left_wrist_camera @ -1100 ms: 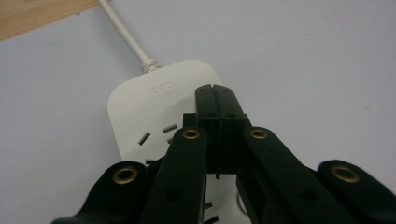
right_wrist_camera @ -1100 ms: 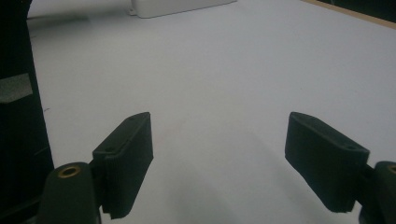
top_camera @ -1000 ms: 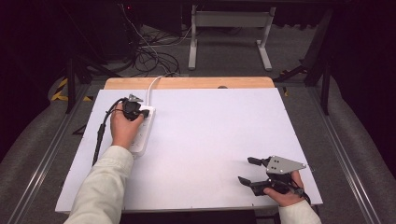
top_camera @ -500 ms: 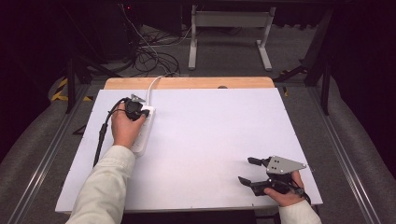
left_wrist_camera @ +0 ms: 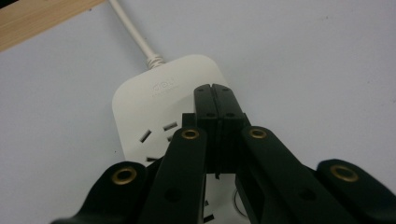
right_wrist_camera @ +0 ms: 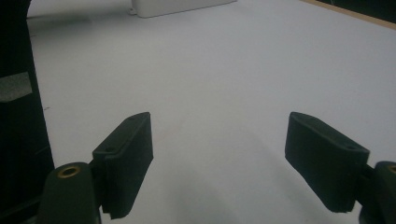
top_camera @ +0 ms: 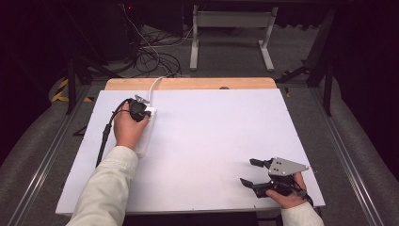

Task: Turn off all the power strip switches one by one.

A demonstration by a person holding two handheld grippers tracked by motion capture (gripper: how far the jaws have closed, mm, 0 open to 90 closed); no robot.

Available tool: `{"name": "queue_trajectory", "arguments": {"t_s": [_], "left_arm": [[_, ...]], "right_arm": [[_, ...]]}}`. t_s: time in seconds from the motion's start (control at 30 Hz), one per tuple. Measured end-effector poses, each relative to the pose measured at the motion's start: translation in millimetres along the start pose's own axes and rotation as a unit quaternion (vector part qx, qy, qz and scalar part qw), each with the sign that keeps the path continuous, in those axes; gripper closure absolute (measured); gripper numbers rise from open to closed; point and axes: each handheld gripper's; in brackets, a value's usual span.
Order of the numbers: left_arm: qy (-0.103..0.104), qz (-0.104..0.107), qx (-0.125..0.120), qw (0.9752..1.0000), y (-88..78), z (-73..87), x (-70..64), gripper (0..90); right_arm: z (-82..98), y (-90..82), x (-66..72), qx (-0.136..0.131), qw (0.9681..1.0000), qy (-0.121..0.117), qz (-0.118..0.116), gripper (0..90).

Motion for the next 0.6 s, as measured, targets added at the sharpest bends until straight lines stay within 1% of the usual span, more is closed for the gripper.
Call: {"name": "queue_trajectory", "arguments": {"t_s": [0.1,0.13,0.17,0.2,0.23,0.27,0.3,0.37,0.43,0.47,0.5,0.53,0.6], "left_arm": [[-0.004,0.006,-0.006,1.0000,-0.4,1.1,2.2,90.0],[-0.001,0.007,-0.008,0.9999,-0.8,1.0,3.1,90.0],[-0.004,0.013,-0.013,0.9998,-4.3,-0.1,4.4,90.0],[-0.014,0.020,-0.011,0.9996,-7.0,0.0,5.4,90.0],[-0.019,0.030,-0.024,0.9991,-11.4,0.4,7.6,90.0],[-0.019,0.030,-0.024,0.9991,-11.4,0.4,7.6,90.0],[-0.022,0.037,-0.047,0.9980,-22.1,-1.1,8.9,90.0],[-0.017,0.045,-0.063,0.9969,-34.4,-3.2,7.1,90.0],[-0.009,0.048,-0.075,0.9960,-45.0,-4.3,4.6,90.0],[-0.009,0.048,-0.075,0.9960,-45.0,-4.3,4.6,90.0],[-0.001,0.045,-0.076,0.9961,-51.1,-4.0,2.1,90.0],[-0.001,0.045,-0.076,0.9961,-51.1,-4.0,2.1,90.0],[0.007,0.043,-0.073,0.9964,-53.5,-2.6,0.1,90.0]], "right_arm": [[0.1,-0.4,0.0,-0.001,1.0000,-0.001,0.000,24.2],[0.3,-0.6,-0.1,-0.001,1.0000,0.000,0.001,24.2],[0.3,-0.7,-0.3,-0.002,1.0000,0.001,0.001,24.2],[0.2,-0.7,-0.4,-0.003,1.0000,0.002,0.001,24.1],[0.1,-0.7,-0.5,-0.003,1.0000,0.002,0.002,24.2],[0.1,-0.7,-0.5,-0.003,1.0000,0.002,0.002,24.2],[0.1,-0.6,-0.9,-0.003,1.0000,0.002,0.002,24.2],[0.3,-0.3,-1.6,-0.002,1.0000,0.003,0.003,24.2],[0.3,-0.2,-1.3,-0.001,1.0000,0.003,0.003,24.2],[0.2,-0.2,-0.9,0.000,1.0000,0.002,0.003,24.2],[0.1,0.1,-0.5,0.000,1.0000,0.001,0.003,24.2],[-0.3,0.2,0.1,-0.001,1.0000,0.002,0.002,24.2],[-0.9,0.3,1.2,-0.001,1.0000,0.000,0.003,24.1]]}}
Point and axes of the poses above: each handheld gripper's, and its own axes: y roughly forward along the jaws, z roughly out of its underside, x roughly to its left
